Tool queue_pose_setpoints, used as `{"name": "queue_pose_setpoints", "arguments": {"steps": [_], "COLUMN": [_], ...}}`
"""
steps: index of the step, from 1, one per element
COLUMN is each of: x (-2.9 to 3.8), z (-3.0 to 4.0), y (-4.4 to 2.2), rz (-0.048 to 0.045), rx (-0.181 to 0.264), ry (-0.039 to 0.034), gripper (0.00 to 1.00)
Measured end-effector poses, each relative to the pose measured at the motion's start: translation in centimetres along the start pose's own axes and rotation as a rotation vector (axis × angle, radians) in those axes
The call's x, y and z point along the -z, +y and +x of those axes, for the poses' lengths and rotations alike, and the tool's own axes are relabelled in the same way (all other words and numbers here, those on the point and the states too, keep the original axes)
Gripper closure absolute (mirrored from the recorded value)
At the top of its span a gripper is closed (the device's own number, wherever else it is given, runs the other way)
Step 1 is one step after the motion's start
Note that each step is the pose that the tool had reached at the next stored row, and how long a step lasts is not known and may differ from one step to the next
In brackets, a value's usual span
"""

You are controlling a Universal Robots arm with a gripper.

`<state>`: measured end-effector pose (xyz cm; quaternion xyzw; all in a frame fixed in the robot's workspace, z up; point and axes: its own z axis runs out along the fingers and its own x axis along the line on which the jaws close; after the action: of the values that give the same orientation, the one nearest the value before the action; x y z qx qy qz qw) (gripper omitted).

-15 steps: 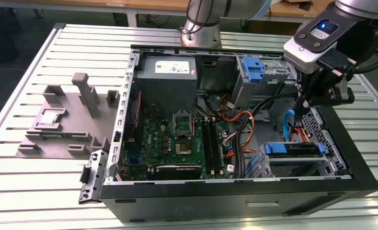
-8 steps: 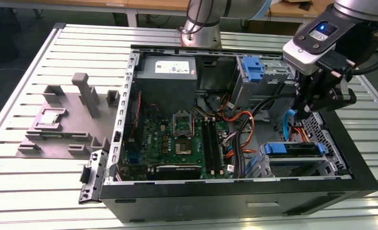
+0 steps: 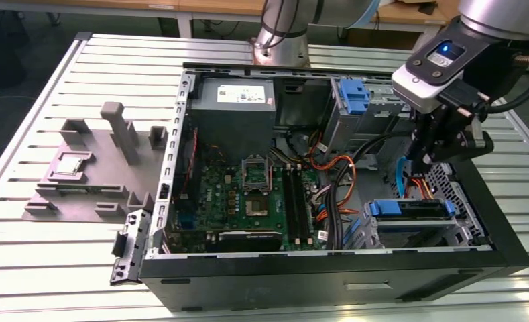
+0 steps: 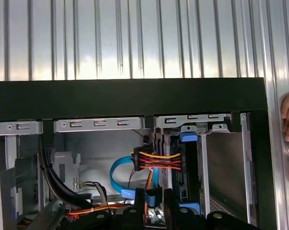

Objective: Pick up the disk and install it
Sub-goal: 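Insert the second disk wire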

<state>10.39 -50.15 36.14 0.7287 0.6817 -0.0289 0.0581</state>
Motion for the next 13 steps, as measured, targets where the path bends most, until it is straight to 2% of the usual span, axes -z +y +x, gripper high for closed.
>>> {"name": "queue_pose_setpoints", "arguments": {"steps": [3,4,5,6,13], "x": [-0.35,-0.41,-0.48,-0.54,-0.69], "z": [0.05,0.06,0.06,0.07,0.05], "y": [-0.02,-0.02,-0.02,-0.02,-0.03], "rz": [-0.0007,-0.0008,-0.0008,-0.0009,-0.001], "rx": [0.0,0.0,0.0,0.0,0.001], "ry": [-0.0092,-0.0111,-0.012,-0.0126,-0.0135], "gripper": [0.71,0.78,0.78,0.84,0.84]}}
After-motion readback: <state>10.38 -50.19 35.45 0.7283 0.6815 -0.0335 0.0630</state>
